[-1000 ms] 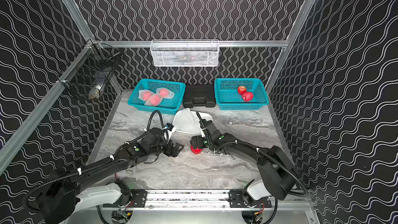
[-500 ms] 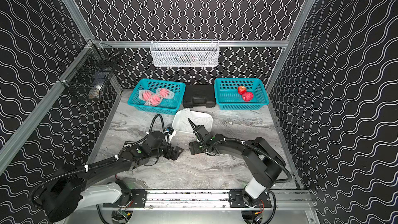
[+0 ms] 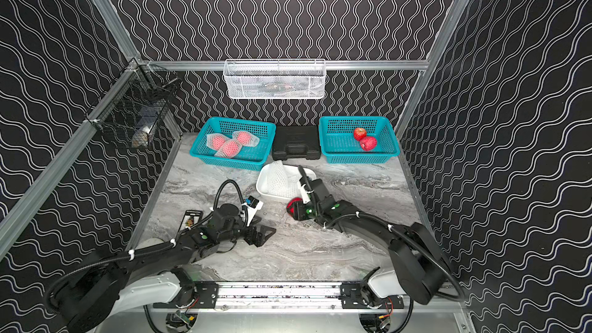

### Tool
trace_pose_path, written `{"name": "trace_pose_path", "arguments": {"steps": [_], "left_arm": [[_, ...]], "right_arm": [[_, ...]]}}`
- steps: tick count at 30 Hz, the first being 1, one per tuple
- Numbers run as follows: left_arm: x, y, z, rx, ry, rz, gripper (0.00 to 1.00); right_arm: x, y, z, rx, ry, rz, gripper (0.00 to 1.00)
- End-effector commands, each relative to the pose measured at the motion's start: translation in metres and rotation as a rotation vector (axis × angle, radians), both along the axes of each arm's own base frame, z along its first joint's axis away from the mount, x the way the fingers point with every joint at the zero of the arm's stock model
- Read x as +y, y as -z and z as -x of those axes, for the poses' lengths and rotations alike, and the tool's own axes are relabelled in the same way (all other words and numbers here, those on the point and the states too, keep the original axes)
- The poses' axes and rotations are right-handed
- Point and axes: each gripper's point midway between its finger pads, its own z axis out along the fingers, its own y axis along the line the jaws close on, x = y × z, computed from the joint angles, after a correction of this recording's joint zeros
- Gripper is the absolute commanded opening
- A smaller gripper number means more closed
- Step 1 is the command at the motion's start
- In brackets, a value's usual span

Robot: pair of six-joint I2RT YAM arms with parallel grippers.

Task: Remove foam nets from apples
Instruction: Pick up the apple from the center of the board, then move the storage box to the center of the board, then place the apple in the basket.

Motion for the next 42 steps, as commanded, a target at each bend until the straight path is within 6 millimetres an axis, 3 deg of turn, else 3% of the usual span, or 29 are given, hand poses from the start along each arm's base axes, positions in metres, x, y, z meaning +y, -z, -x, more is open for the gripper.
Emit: {"name": "trace_pose_path", "arguments": {"steps": [1, 3, 6, 12, 16, 17, 24, 29, 33, 36, 37, 42], "left_arm": [[-0.026, -0.026, -0.019, -0.115, 0.059, 0.103, 0.86], [-0.037, -0.020, -0.027, -0.118, 0.072, 0.101, 0.81], [-0.048, -0.009, -0.045, -0.119, 0.064, 0.068, 0.76], [-0.067, 0.012, -0.073, -0.114, 0.049, 0.023, 0.69], [-0.078, 0.020, -0.087, -0.115, 0.048, 0.012, 0.65], [-0.080, 0.021, -0.091, -0.119, 0.048, 0.013, 0.65], [-0.100, 0.029, -0.113, -0.114, 0.045, 0.017, 0.65], [-0.112, 0.037, -0.130, -0.106, 0.053, -0.015, 0.64], [-0.120, 0.031, -0.136, -0.116, 0.055, 0.002, 0.64], [-0.119, 0.018, -0.134, -0.126, 0.060, 0.015, 0.66], [-0.118, 0.013, -0.131, -0.125, 0.063, 0.021, 0.68], [-0.112, -0.029, -0.107, -0.140, 0.079, 0.081, 0.76]], "right_arm": [[0.004, -0.066, -0.015, -0.159, -0.048, -0.193, 0.38], [-0.012, -0.094, -0.035, -0.214, 0.011, -0.234, 0.39], [-0.050, -0.118, -0.082, -0.220, 0.144, -0.284, 0.37], [-0.123, -0.129, -0.156, -0.221, 0.386, -0.297, 0.34], [-0.161, -0.124, -0.184, -0.219, 0.490, -0.286, 0.34], [-0.169, -0.133, -0.194, -0.241, 0.513, -0.292, 0.37], [-0.211, -0.100, -0.237, -0.198, 0.600, -0.181, 0.33], [-0.242, -0.093, -0.267, -0.219, 0.668, -0.096, 0.34], [-0.255, -0.085, -0.292, -0.216, 0.675, -0.043, 0.36], [-0.267, -0.087, -0.309, -0.234, 0.692, 0.005, 0.37], [-0.274, -0.073, -0.315, -0.220, 0.706, 0.027, 0.37], [-0.311, -0.059, -0.343, -0.218, 0.761, 0.067, 0.37]]}}
